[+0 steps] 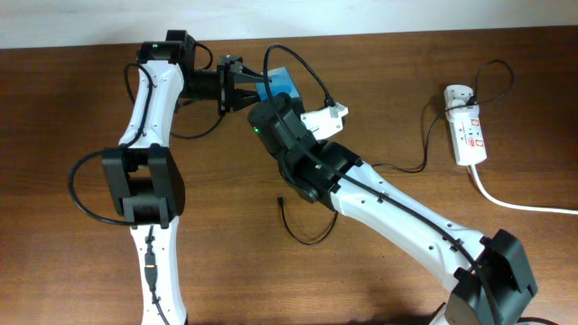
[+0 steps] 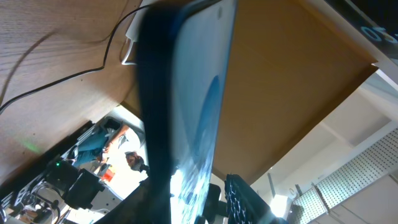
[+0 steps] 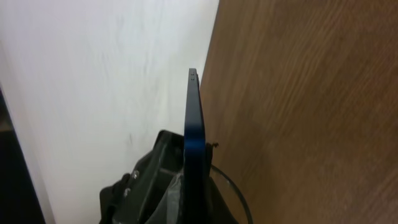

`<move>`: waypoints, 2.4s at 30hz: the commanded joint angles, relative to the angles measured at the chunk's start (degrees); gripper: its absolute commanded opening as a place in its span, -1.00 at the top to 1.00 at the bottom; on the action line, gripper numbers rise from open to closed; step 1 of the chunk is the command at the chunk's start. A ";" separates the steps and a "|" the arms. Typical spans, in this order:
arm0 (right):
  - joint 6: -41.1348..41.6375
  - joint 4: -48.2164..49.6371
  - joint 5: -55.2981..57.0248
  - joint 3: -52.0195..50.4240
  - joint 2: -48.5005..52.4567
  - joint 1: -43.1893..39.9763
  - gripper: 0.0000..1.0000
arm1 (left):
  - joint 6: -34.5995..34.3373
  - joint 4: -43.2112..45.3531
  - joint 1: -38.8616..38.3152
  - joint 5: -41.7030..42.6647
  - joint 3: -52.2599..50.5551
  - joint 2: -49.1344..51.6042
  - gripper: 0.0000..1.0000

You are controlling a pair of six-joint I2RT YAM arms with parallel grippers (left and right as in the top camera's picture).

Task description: Plug charger to phone and switch on socket

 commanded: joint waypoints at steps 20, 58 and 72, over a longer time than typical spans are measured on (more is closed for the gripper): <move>0.28 3.43 -1.79 0.96 1.64 0.48 0.91 | -1.90 0.09 -0.13 0.17 1.27 0.28 0.52; -82.18 -31.45 -45.53 0.92 5.07 -1.92 -0.47 | 37.90 -0.79 5.70 -45.66 1.27 -7.56 1.00; -80.59 -30.05 -49.59 0.81 17.62 -4.79 0.37 | 32.85 -2.51 10.62 -48.89 1.27 -7.56 1.00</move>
